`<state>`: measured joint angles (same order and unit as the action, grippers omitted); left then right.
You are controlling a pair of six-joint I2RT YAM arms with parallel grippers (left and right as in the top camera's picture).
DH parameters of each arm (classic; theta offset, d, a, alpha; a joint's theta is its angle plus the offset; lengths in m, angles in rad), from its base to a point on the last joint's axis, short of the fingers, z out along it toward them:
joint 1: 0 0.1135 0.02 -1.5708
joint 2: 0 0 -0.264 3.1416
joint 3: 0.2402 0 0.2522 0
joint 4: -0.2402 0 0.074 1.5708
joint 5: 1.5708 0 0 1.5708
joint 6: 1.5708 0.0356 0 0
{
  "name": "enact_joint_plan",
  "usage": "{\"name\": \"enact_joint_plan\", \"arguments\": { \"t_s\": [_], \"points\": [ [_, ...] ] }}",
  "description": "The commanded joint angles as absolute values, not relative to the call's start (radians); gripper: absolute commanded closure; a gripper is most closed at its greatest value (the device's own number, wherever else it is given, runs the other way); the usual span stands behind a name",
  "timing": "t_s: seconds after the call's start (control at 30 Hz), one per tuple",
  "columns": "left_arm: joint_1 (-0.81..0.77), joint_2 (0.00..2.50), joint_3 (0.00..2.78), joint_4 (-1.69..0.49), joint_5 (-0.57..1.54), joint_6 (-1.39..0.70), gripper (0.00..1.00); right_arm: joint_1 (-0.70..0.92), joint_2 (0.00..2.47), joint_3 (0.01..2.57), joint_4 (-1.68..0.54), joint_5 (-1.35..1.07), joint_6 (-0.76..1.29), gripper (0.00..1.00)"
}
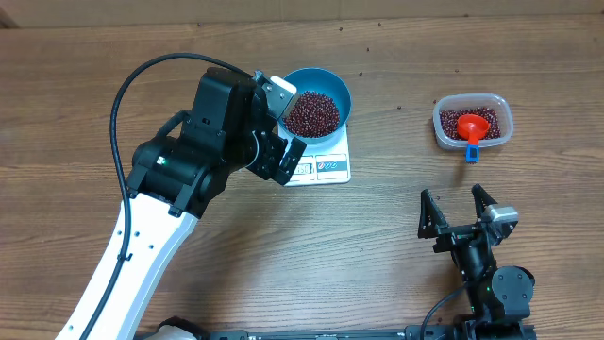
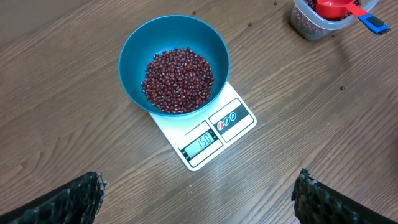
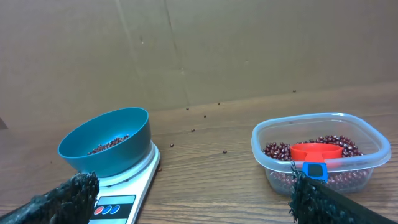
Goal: Scoop item into bowl and weigh 150g on scale
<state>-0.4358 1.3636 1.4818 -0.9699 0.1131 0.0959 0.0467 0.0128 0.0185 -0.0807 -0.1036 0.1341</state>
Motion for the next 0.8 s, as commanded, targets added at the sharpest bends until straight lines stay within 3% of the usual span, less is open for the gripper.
{"name": "enact_joint_plan", "arguments": {
  "t_s": [0.0,0.43,0.77],
  "points": [
    [-0.432,1.369,1.489,-0.969,0.121,0.086,0.01,0.052,0.003,0.008,-0.076,-0.094,0.141,0.0],
    [-0.382,1.333,1.439,-1.014,0.087,0.037,0.01,0.052,0.003,0.008,-0.076,-0.094,0.141,0.0],
    [-0.21,1.018,1.043,-0.603,0.219,-0.001,0.01,0.052,0.003,0.008,-0.076,-0.094,0.141,0.0]
  ]
}}
